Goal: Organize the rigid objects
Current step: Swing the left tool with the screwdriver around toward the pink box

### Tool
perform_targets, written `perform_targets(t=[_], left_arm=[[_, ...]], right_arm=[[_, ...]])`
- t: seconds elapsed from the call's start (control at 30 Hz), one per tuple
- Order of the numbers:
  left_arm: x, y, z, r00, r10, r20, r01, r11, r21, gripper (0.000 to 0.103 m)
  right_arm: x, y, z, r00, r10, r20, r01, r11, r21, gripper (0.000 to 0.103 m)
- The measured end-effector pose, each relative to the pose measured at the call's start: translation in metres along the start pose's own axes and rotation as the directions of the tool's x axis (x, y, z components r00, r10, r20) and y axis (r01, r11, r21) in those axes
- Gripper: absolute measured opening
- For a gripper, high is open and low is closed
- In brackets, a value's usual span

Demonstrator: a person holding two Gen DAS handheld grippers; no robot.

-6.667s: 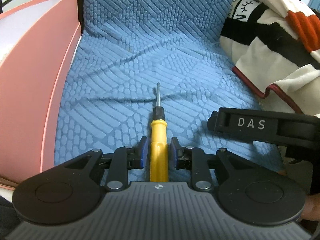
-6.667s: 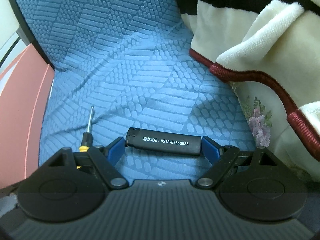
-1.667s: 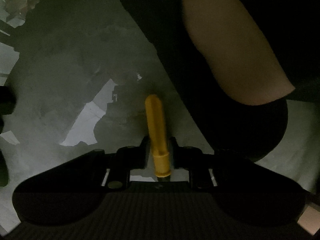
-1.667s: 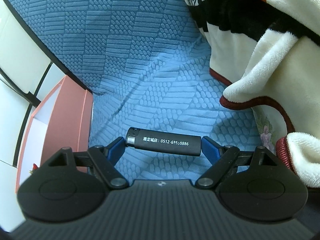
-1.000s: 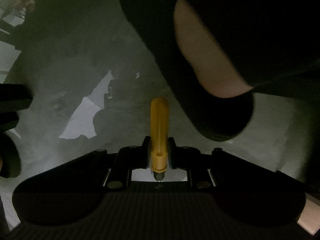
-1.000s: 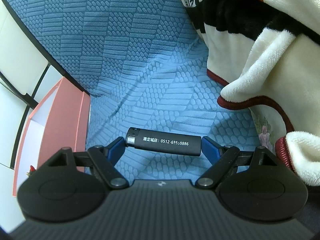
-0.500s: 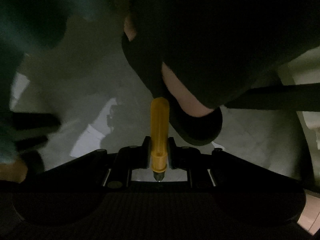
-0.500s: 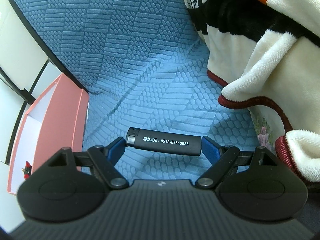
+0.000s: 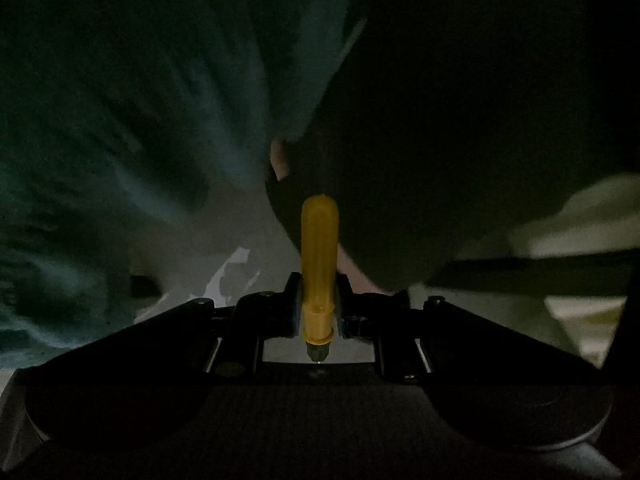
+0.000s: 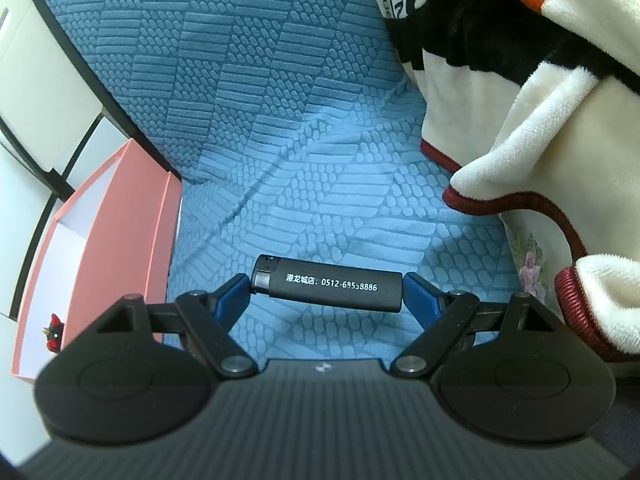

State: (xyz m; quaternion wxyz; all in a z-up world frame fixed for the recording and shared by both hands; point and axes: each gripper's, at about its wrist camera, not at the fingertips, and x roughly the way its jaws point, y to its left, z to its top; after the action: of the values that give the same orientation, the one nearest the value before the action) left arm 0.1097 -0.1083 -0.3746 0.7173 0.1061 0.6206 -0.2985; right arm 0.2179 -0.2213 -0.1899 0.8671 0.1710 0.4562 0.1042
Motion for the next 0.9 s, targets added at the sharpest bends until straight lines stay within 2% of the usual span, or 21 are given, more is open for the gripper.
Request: perform_targets(t=[0.2, 0.4, 0.67, 0.9], left_arm=[[-0.050, -0.005, 0.007, 0.996, 0.023, 0.090, -0.021, 0.999, -0.024, 0.019], [-0.093, -0.013, 0.011, 0.982, 0.048, 0.181, -0.042, 0.998, -0.039, 0.019], [-0.147, -0.012, 0.003, 0.969, 0.074, 0.235, -0.036, 0.986, -0.162, 0.019], [-0.203, -0.013, -0.012, 0.953, 0.105, 0.284, -0.017, 0.955, -0.297, 0.019]], right_arm=[[-0.001, 0.000, 0.000, 1.000, 0.006, 0.006, -0.006, 1.000, 0.000, 0.086], [-0.003, 0.003, -0.001, 1.000, 0.013, 0.012, -0.013, 1.000, -0.016, 0.086], [-0.005, 0.009, -0.004, 0.999, -0.033, 0.016, 0.034, 0.998, -0.046, 0.086], [-0.021, 0.023, -0.009, 0.995, -0.090, 0.038, 0.094, 0.989, -0.110, 0.086]])
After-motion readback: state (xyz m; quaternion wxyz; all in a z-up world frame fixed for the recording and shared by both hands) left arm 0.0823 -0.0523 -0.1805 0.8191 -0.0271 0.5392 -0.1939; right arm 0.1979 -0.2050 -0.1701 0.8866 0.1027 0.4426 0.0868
